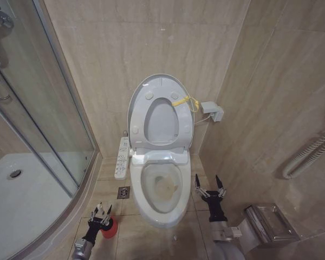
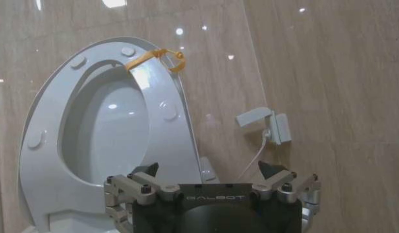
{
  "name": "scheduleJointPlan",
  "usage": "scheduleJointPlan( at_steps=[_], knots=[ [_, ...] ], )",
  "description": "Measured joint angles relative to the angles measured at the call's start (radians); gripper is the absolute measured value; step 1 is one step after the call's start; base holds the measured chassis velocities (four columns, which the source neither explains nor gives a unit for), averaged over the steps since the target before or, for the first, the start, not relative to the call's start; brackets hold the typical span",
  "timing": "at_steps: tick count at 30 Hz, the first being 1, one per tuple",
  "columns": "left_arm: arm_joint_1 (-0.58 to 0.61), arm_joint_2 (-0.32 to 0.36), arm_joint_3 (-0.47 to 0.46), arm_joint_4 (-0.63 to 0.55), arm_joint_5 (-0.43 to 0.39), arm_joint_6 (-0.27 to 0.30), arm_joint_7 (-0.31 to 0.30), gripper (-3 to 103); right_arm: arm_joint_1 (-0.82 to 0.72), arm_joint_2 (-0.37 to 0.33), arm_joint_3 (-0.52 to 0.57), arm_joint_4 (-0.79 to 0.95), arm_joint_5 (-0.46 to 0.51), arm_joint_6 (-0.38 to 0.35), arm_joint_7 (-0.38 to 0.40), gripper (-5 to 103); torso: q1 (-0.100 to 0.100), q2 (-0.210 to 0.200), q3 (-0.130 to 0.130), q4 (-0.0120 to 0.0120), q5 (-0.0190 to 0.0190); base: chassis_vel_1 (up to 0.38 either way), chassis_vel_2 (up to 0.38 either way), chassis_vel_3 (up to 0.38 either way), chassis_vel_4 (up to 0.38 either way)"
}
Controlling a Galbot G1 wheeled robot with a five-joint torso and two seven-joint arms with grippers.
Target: Open the toilet lid, clean the toilet bowl with a toilet brush, close the toilet lid, and flush.
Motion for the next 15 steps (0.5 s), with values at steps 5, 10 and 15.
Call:
scheduleJointPlan(
  at_steps=[5,10,15],
  knots=[
    [0.011,0.005,-0.002,-0.011,-0.002,0.002,-0.002,39,0.001,0.005,-0.001,0.0,-0.005,0.0,0.0,100,0.0,0.0,0.0,0.0,0.0,0.0,0.0,0.0,0.0],
    [0.019,0.011,-0.002,-0.027,-0.008,0.005,-0.002,39,0.005,0.011,-0.004,-0.003,-0.011,-0.001,0.0,100,0.0,0.0,0.0,0.0,0.0,0.0,0.0,0.0,0.0],
    [0.04,0.016,-0.001,-0.069,-0.019,0.013,-0.003,20,0.007,0.012,-0.005,-0.007,-0.014,-0.001,0.0,100,0.0,0.0,0.0,-0.0001,-0.0001,0.0,0.0,0.0,0.0]
  ],
)
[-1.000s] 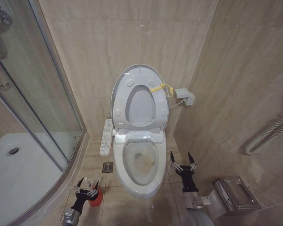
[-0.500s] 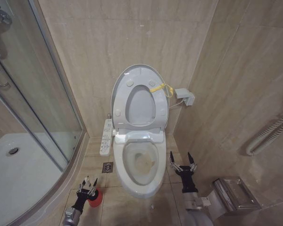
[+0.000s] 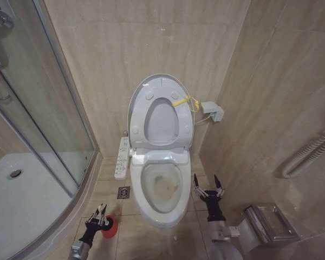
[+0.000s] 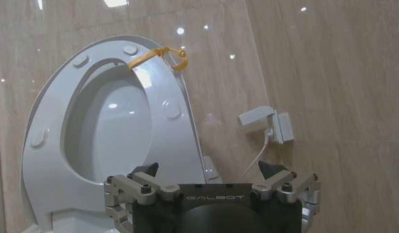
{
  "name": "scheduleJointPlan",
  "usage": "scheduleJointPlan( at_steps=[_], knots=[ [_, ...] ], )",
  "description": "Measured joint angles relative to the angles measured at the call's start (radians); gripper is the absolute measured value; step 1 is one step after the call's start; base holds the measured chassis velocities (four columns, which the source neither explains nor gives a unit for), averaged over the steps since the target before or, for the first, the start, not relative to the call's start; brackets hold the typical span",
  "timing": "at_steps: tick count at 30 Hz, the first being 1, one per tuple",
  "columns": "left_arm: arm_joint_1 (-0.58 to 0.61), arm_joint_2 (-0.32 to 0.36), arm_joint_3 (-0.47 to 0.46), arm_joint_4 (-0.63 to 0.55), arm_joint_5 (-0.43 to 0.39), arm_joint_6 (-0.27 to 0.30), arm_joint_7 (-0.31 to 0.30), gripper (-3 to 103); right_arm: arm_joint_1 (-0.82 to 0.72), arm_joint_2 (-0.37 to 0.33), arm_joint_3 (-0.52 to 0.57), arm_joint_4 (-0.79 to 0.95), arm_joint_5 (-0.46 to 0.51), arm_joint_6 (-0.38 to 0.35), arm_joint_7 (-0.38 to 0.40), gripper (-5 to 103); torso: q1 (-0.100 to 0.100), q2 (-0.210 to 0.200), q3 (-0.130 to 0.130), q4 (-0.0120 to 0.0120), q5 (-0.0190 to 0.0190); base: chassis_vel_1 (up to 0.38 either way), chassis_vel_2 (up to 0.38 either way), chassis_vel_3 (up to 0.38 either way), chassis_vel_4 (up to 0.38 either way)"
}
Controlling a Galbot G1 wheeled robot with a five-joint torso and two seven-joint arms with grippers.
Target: Open the toilet lid, clean the toilet bowl with a toilet brush, close the toilet lid, and flush.
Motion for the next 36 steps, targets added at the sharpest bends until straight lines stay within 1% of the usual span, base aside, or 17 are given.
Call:
scheduleJointPlan(
  at_steps=[3,7,8,11,13,16,17,19,20,24,25,26,28,30,32,33,36],
  knots=[
    [0.018,0.003,0.002,-0.033,-0.008,0.005,-0.002,20,-0.001,0.0,0.0,0.0,0.0,0.0,0.0,100,0.0,0.0,0.0,0.0,0.0,0.0,0.0,0.0,0.0],
    [0.069,0.01,0.001,-0.131,-0.029,0.011,-0.01,20,-0.001,0.0,0.0,0.0,-0.001,0.0,0.0,100,0.0,0.0,0.0,0.0,0.0,0.0,0.0,0.0,0.0],
    [0.069,0.01,0.001,-0.131,-0.029,0.011,-0.01,20,-0.001,0.0,0.0,0.0,-0.001,0.0,0.0,100,0.0,0.0,0.0,0.0,0.0,0.0,0.0,0.0,0.0],
    [0.124,0.013,-0.006,-0.238,-0.056,0.022,-0.028,20,-0.002,0.0,0.0,0.0,-0.003,-0.001,0.0,100,0.0,0.0,0.0,0.0,0.0001,0.0,0.0,0.0,0.0],
    [0.14,0.014,-0.008,-0.269,-0.064,0.025,-0.035,20,-0.002,0.001,0.0,0.0,-0.003,-0.001,0.0,100,0.0,0.0,0.0,0.0,0.0001,0.0,0.0,0.0,0.0],
    [0.188,0.013,-0.011,-0.387,-0.085,0.039,-0.055,20,0.001,0.002,0.0,-0.003,-0.007,-0.003,0.0,100,0.0,0.0,0.0,0.0001,0.0001,0.0,0.0,0.0,0.0],
    [0.188,0.013,-0.011,-0.387,-0.085,0.039,-0.055,20,0.001,0.002,0.0,-0.003,-0.007,-0.003,0.0,100,0.0,0.0,0.0,0.0001,0.0001,0.0,0.0,0.0,0.0],
    [0.226,0.011,-0.012,-0.493,-0.105,0.057,-0.076,20,0.002,0.004,0.002,-0.004,-0.009,-0.003,0.0,100,0.0,0.0,0.0,0.0004,-0.0002,0.0,0.0,0.0,0.0],
    [0.226,0.011,-0.012,-0.493,-0.105,0.057,-0.076,20,0.002,0.004,0.002,-0.004,-0.009,-0.003,0.0,100,0.0,0.0,0.0,0.0004,-0.0002,0.0,0.0,0.0,0.0],
    [0.294,0.012,-0.011,-0.73,-0.136,0.106,-0.132,20,-0.002,0.01,0.016,-0.005,-0.01,-0.003,0.001,100,0.0,0.0,0.0,-0.0001,0.0,0.0,0.0,0.0,0.0],
    [0.294,0.012,-0.011,-0.73,-0.136,0.106,-0.132,20,-0.002,0.01,0.016,-0.005,-0.01,-0.003,0.001,100,0.0,0.0,0.0,-0.0001,0.0,0.0,0.0,0.0,0.0],
    [0.304,0.012,-0.011,-0.767,-0.141,0.114,-0.141,20,-0.001,0.011,0.017,-0.005,-0.011,-0.003,0.001,100,0.0,0.0,0.0,-0.0001,0.0006,0.0,0.0,0.0,0.0],
    [0.33,0.014,-0.007,-0.865,-0.164,0.141,-0.173,20,0.001,0.013,0.017,-0.008,-0.013,-0.003,0.001,100,0.0,0.0,0.0,0.0002,0.0,0.0,0.0,0.0,0.0],
    [0.337,0.014,-0.003,-0.894,-0.176,0.151,-0.182,20,0.002,0.014,0.017,-0.01,-0.014,-0.003,0.001,100,0.0,0.0,0.0,0.0,0.0003,0.0,0.0,0.0,0.0],
    [0.359,0.014,0.011,-0.961,-0.209,0.186,-0.199,20,0.004,0.017,0.016,-0.015,-0.018,-0.003,0.001,100,0.0,0.0,0.0,0.0,0.0001,0.0,0.0,0.0,0.0],
    [0.359,0.014,0.011,-0.961,-0.209,0.186,-0.199,20,0.004,0.017,0.016,-0.015,-0.018,-0.003,0.001,100,0.0,0.0,0.0,0.0,0.0001,0.0,0.0,0.0,0.0],
    [0.379,0.014,0.027,-1.018,-0.25,0.233,-0.215,20,0.005,0.02,0.015,-0.019,-0.021,-0.003,0.001,100,0.0,0.0,0.0,0.0001,0.0003,0.0,0.0,0.0,0.0]
  ],
)
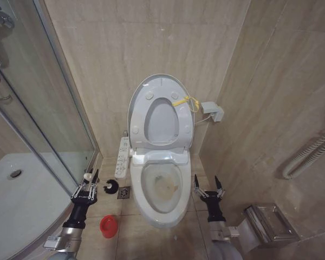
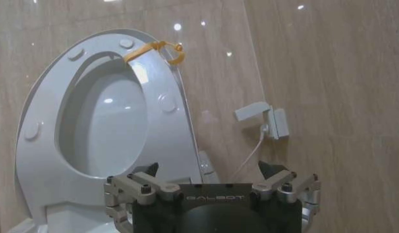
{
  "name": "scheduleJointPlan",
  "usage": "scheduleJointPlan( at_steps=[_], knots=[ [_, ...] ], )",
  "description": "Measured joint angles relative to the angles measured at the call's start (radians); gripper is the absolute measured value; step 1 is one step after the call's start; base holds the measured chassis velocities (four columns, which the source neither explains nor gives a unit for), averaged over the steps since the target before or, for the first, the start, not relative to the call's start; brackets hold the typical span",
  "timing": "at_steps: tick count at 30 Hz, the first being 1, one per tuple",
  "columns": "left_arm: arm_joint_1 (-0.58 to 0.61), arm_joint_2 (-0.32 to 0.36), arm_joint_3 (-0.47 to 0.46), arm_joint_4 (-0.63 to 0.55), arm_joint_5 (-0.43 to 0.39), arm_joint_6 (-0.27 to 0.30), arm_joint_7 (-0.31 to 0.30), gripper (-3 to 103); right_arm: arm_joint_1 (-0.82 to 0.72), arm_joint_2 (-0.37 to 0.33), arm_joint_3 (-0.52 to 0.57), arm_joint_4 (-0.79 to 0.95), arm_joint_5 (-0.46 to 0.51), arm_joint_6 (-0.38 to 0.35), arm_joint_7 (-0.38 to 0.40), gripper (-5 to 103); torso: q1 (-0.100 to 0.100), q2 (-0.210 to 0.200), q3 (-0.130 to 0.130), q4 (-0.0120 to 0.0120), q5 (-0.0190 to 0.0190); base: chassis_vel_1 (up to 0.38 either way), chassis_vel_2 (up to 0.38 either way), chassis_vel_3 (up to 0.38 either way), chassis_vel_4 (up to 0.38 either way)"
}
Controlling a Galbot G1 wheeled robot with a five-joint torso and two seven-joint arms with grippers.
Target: Open the toilet lid, clean the toilet bowl with a toilet brush, close the toilet lid, and flush.
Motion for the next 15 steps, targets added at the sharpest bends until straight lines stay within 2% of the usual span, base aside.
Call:
scheduleJointPlan(
  at_steps=[2,8,10,11,14,15],
  knots=[
    [0.012,0.004,0.012,-0.039,-0.035,0.042,-0.016,20,0.0,0.0,0.0,0.0,-0.003,0.0,-0.001,100,0.0,0.0,0.0,0.0,-0.0003,0.0,0.0,0.0,0.0],
    [0.023,0.01,0.021,-0.13,-0.09,0.107,-0.038,20,-0.001,0.0,0.001,0.0,-0.005,-0.001,-0.001,100,0.0,0.0,0.0,0.0,-0.0003,0.0,0.0,0.0,0.0],
    [0.027,0.013,0.028,-0.208,-0.154,0.151,-0.054,20,-0.001,0.001,0.001,-0.001,-0.009,-0.001,-0.001,100,0.0,0.0,0.0,-0.0001,-0.0002,0.0,0.0,0.0,0.0],
    [0.027,0.013,0.028,-0.208,-0.154,0.151,-0.054,20,-0.001,0.001,0.001,-0.001,-0.009,-0.001,-0.001,100,0.0,0.0,0.0,-0.0001,-0.0002,0.0,0.0,0.0,0.0],
    [0.014,0.015,0.039,-0.275,-0.243,0.208,-0.075,20,-0.001,0.005,0.0,-0.002,-0.015,-0.002,-0.001,100,0.0,0.0,0.0,0.0,0.0001,0.0,0.0,0.0,0.0],
    [0.014,0.015,0.039,-0.275,-0.243,0.208,-0.075,20,-0.001,0.005,0.0,-0.002,-0.015,-0.002,-0.001,100,0.0,0.0,0.0,0.0,0.0001,0.0,0.0,0.0,0.0]
  ],
)
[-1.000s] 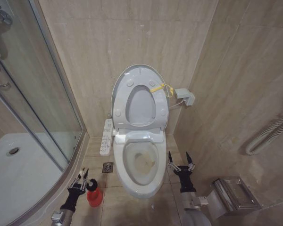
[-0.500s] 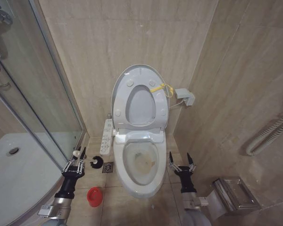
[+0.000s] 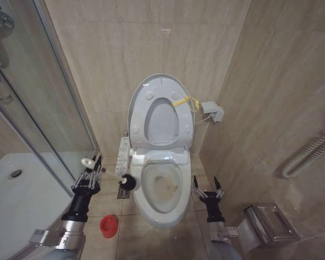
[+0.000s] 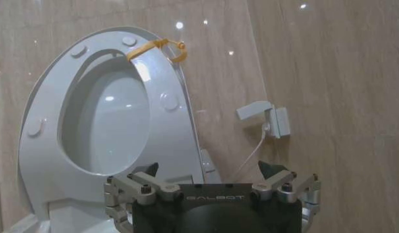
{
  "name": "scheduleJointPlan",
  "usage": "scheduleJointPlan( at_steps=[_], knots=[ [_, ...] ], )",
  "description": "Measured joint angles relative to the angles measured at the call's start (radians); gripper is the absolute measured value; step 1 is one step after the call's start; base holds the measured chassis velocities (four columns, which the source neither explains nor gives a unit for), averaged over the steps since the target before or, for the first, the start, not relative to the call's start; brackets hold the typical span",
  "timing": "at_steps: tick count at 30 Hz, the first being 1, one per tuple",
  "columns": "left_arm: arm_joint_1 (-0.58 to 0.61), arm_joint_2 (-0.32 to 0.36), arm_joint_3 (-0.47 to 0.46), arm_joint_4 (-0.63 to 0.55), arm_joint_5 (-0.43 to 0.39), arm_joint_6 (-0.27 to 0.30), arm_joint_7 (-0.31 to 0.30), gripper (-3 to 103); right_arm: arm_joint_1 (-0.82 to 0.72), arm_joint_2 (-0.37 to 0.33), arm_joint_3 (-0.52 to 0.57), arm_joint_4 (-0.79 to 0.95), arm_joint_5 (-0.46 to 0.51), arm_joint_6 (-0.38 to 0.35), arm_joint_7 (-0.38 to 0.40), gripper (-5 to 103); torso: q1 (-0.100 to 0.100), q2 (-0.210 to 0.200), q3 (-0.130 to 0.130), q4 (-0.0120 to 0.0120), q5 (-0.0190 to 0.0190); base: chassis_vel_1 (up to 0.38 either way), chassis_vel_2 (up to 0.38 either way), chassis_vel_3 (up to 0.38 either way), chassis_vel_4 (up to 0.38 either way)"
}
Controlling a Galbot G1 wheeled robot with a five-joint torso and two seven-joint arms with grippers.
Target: Open the toilet lid, clean the toilet bowl with a toilet brush, close the toilet lid, and flush.
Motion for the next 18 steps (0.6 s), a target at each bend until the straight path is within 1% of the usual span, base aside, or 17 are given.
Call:
scheduleJointPlan(
  at_steps=[3,4,5,8,9,10,12,13,14,18],
  knots=[
    [-0.03,-0.003,0.014,0.035,-0.046,0.009,-0.007,20,0.005,0.003,-0.007,-0.005,-0.008,-0.001,0.0,100,0.0,0.0,0.0,-0.0001,0.0,0.0,0.0,0.0,0.0],
    [-0.045,-0.006,0.027,0.075,-0.073,0.002,-0.004,20,0.007,0.004,-0.011,-0.008,-0.011,-0.002,0.0,100,0.0,0.0,0.0,0.0003,-0.0003,0.0,0.0,0.0,0.0],
    [-0.065,-0.008,0.046,0.12,-0.111,-0.018,0.009,20,0.007,0.005,-0.013,-0.01,-0.013,-0.002,0.0,100,0.0,0.0,0.0,0.0002,-0.0004,0.0,0.0,0.0,0.0],
    [-0.079,-0.01,0.06,0.15,-0.134,-0.034,0.02,20,0.007,0.005,-0.014,-0.01,-0.015,-0.002,-0.001,100,0.0,0.0,0.0,0.0001,-0.0003,0.0,0.0,0.0,0.0],
    [-0.122,-0.016,0.105,0.251,-0.209,-0.096,0.071,20,0.004,0.004,-0.014,-0.01,-0.017,-0.002,-0.001,100,0.0,0.0,0.0,-0.0003,-0.0004,0.0,0.0,0.0,0.0],
    [-0.122,-0.016,0.105,0.251,-0.209,-0.096,0.071,20,0.004,0.004,-0.014,-0.01,-0.017,-0.002,-0.001,100,0.0,0.0,0.0,-0.0003,-0.0004,0.0,0.0,0.0,0.0],
    [-0.161,-0.023,0.141,0.329,-0.268,-0.146,0.119,20,0.0,0.002,-0.011,-0.01,-0.017,-0.002,-0.001,100,0.0,0.0,0.0,-0.0003,-0.0003,0.0,0.0,0.0,0.0],
    [-0.185,-0.032,0.16,0.386,-0.302,-0.172,0.16,20,-0.004,0.0,-0.009,-0.009,-0.017,-0.002,-0.001,100,0.0,0.0,0.0,-0.0002,-0.0004,0.0,0.0,0.0,0.0],
    [-0.185,-0.032,0.16,0.386,-0.302,-0.172,0.16,20,-0.004,0.0,-0.009,-0.009,-0.017,-0.002,-0.001,100,0.0,0.0,0.0,-0.0002,-0.0004,0.0,0.0,0.0,0.0],
    [-0.236,-0.052,0.188,0.501,-0.329,-0.205,0.227,20,-0.011,-0.002,-0.004,-0.009,-0.017,0.001,-0.001,100,0.0,0.0,0.0,0.0,-0.0002,0.0,0.0,0.0,0.0]
  ],
)
